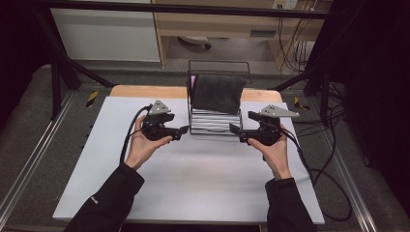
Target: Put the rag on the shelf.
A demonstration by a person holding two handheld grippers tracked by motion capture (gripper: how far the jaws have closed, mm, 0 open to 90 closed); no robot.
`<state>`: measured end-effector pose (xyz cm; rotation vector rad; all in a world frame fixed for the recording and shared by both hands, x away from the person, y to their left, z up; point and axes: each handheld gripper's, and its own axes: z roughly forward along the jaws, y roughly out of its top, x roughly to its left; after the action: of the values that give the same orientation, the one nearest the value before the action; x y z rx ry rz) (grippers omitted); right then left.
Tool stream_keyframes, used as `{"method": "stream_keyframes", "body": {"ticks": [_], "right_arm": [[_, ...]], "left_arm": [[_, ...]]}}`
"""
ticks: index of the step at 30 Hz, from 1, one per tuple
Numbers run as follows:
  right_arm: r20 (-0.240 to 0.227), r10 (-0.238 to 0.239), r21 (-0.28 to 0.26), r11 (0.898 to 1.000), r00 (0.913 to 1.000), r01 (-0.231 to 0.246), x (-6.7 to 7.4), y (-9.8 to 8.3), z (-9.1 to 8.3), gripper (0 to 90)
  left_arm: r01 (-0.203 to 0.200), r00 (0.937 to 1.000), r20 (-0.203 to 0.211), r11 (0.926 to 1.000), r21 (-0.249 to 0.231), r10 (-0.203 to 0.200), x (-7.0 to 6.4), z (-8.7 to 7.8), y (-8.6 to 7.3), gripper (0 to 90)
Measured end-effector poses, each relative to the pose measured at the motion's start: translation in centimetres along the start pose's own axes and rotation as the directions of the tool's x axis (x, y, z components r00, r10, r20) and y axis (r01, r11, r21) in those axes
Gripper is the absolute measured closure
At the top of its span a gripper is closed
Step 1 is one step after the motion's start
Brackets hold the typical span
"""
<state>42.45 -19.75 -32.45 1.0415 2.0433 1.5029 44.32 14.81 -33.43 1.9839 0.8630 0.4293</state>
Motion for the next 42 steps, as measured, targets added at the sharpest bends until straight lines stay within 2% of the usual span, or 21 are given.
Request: {"method": "stream_keyframes", "body": {"ticks": [4, 11, 17, 19, 22, 25, 28, 32, 36, 39, 42], "right_arm": [[-0.017, -0.013, 0.018, 1.000, 0.9998, 0.013, 0.5, -0.4, -0.4, 6.5], [-0.014, 0.006, 0.051, 0.999, 0.9999, -0.005, 1.1, -2.2, -1.0, 2.6], [-0.018, 0.035, 0.086, 0.996, 0.9992, -0.034, 1.3, -4.4, -1.4, 0.7], [-0.038, 0.035, 0.094, 0.995, 0.9987, -0.031, 1.2, -5.3, -1.6, 0.7], [-0.051, 0.039, 0.122, 0.992, 0.9979, -0.033, 1.2, -6.7, -1.7, 0.7], [-0.055, 0.044, 0.158, 0.987, 0.9975, -0.035, 0.9, -8.2, -1.9, 0.7], [-0.062, 0.045, 0.179, 0.983, 0.9971, -0.034, 0.7, -9.7, -2.1, 0.7], [-0.045, 0.051, 0.221, 0.975, 0.9977, -0.040, 0.1, -11.6, -2.7, 0.7], [-0.046, 0.063, 0.229, 0.972, 0.9969, -0.051, -0.7, -13.0, -3.7, 0.7], [-0.050, 0.083, 0.210, 0.975, 0.9953, -0.071, -1.2, -13.9, -4.5, 0.8], [-0.040, 0.071, 0.223, 0.973, 0.9967, -0.060, -1.6, -14.7, -4.8, 0.8]], "left_arm": [[0.019, 0.9998, 0.002, 0.9996, 0.020, -0.019, 0.5, -0.9, -1.5, 18.7], [0.036, 0.9992, -0.017, 0.9985, 0.041, -0.035, 0.8, -2.7, -5.1, 9.3], [0.035, 0.9985, -0.045, 0.9975, 0.062, -0.032, 1.3, -4.1, -8.5, 8.4], [0.048, 0.9979, -0.047, 0.9973, 0.057, -0.045, 1.5, -4.5, -9.6, 8.4], [0.044, 0.9977, -0.055, 0.9968, 0.066, -0.041, 1.9, -5.1, -11.1, 8.5], [0.028, 0.9974, -0.069, 0.9953, 0.092, -0.021, 2.1, -5.6, -12.4, 8.4], [0.021, 0.9974, -0.071, 0.9950, 0.098, -0.014, 2.3, -6.1, -13.5, 8.4], [0.012, 0.9972, -0.075, 0.9946, 0.103, -0.004, 2.7, -6.7, -14.7, 8.4], [0.024, 0.9970, -0.076, 0.9943, 0.104, -0.016, 3.2, -7.1, -15.6, 8.3], [0.033, 0.9968, -0.076, 0.9940, 0.104, -0.025, 3.6, -7.3, -16.3, 7.7], [0.038, 0.9964, -0.080, 0.9938, 0.104, -0.030, 3.9, -7.3, -17.0, 7.3]]}}
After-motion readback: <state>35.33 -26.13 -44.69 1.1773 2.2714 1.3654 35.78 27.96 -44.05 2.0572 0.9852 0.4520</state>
